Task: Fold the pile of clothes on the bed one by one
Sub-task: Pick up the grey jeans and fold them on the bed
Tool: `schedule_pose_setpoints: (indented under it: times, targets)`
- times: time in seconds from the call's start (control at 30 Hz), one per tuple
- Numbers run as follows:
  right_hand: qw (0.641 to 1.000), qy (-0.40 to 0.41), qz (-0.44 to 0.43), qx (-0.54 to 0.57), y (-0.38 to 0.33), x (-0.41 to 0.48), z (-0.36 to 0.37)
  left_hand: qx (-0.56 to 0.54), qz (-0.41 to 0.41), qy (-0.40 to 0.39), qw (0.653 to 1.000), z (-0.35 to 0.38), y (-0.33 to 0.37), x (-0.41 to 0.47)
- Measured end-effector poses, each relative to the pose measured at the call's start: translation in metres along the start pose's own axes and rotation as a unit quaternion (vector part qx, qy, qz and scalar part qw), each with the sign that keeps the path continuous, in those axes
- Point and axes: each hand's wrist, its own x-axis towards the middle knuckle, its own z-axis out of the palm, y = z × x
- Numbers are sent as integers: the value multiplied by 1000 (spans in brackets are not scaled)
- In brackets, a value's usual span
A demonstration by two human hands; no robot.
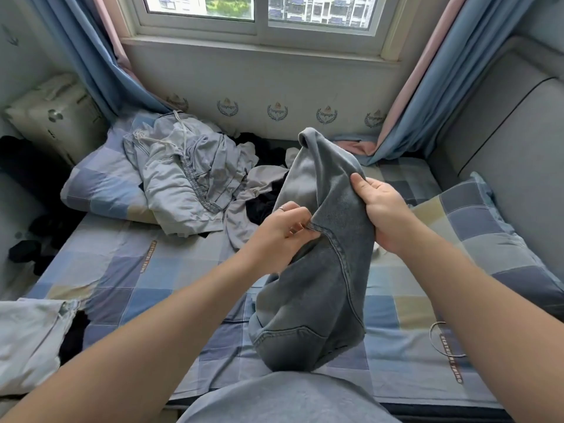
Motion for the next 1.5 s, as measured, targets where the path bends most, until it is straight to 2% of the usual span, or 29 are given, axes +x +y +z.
schedule_pose_setpoints:
  times: [0.1, 0.17, 0.23, 0.3, 0.37, 0.43, 0.5, 0.57, 0.7, 0.77, 0.83, 0.9, 0.97, 1.03, 1.1, 1.23, 1.4, 1.5]
  targets:
    - [1000, 4, 7, -25, 4, 7, -1, -2, 21, 33, 999, 1, 2, -8]
    - [997, 36, 0, -61, 10, 14, -3, 12, 7, 47, 999, -4, 4, -8]
    - [982, 104, -35, -152, 13, 16, -7, 36, -41, 71, 996, -13, 4, -3]
    - [969, 145, -71, -188, 20, 9, -7, -8, -143, 108, 984, -23, 0, 6]
    - [979, 89, -58, -176, 38, -5, 4, -162, -276, 141, 937, -31, -4, 13]
    - [981, -22, -5, -193, 66, -21, 21, -276, -344, 142, 886, -36, -2, 16]
    - [966, -114, 60, -224, 90, -33, 39, -317, -333, 137, 877, -37, 6, 16]
    - [968, -146, 82, -186, 105, -39, 57, -338, -312, 129, 878, -35, 15, 17]
    - [972, -98, -30, -212, 109, -26, 64, -321, -271, 145, 896, -43, 23, 18]
    - [962, -136, -56, -229, 96, -19, 55, -275, -252, 183, 909, -55, 19, 21]
    - [959, -162, -77, -221, 81, -17, 46, -284, -243, 205, 905, -63, 14, 22]
    - [963, -143, -87, -210, 67, -16, 37, -351, -247, 170, 887, -63, 14, 18]
    - [972, -108, -89, -189, 54, -15, 28, -387, -269, 68, 879, -55, 14, 7]
    - [979, -86, -79, -168, 43, -10, 17, -356, -274, -20, 893, -41, 9, -5]
    - [976, -75, -83, -189, 31, -9, 11, -323, -242, -59, 913, -29, 5, -14]
    - [954, -45, -109, -274, 23, -3, -4, -224, -173, -19, 959, -14, 3, -12]
    - [923, -50, -126, -361, 18, 7, -19, -152, -147, 18, 977, -28, -2, -1]
    - [926, -38, -120, -355, 18, 8, -22, -109, -140, 41, 983, -38, -9, 7]
